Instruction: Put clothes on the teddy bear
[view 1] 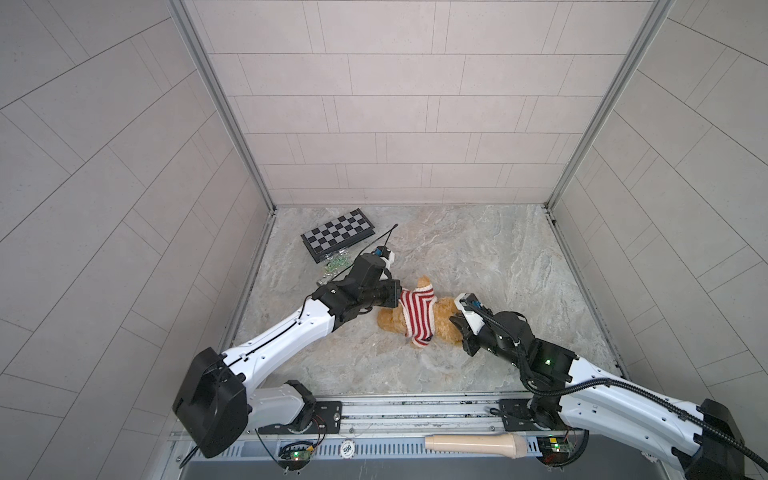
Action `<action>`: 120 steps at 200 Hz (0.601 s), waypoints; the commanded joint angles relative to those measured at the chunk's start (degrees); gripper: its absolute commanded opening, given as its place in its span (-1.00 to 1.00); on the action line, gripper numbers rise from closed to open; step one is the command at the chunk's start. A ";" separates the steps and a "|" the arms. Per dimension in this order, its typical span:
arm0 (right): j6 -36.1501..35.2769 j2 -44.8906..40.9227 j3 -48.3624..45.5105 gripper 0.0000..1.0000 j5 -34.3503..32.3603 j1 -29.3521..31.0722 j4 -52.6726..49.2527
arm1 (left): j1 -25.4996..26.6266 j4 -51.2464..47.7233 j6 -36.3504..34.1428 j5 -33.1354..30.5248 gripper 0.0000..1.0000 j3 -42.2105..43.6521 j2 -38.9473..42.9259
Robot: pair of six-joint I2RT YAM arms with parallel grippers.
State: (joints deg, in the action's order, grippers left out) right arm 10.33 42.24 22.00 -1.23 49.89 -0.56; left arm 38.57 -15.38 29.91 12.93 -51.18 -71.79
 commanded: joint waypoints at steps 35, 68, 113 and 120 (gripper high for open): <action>0.67 0.10 1.40 -1.00 -2.15 0.12 1.64 | 0.20 -10.62 -6.29 -5.17 -0.25 -0.84 7.78; 1.04 0.99 1.95 -1.00 -2.45 0.12 1.32 | 3.52 -8.93 -6.94 -2.14 -0.05 1.83 10.83; 3.41 2.43 4.90 -1.00 -3.13 0.12 -1.82 | 11.71 2.16 -4.19 -3.43 -0.03 9.70 13.70; 3.77 2.75 5.34 -1.00 -3.19 0.12 -2.42 | 12.69 3.73 -3.81 -4.06 -0.03 10.76 14.10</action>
State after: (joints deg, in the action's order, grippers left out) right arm 12.19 44.77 24.18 -2.96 49.87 -2.42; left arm 48.21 -18.48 24.99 10.13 -43.64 -59.59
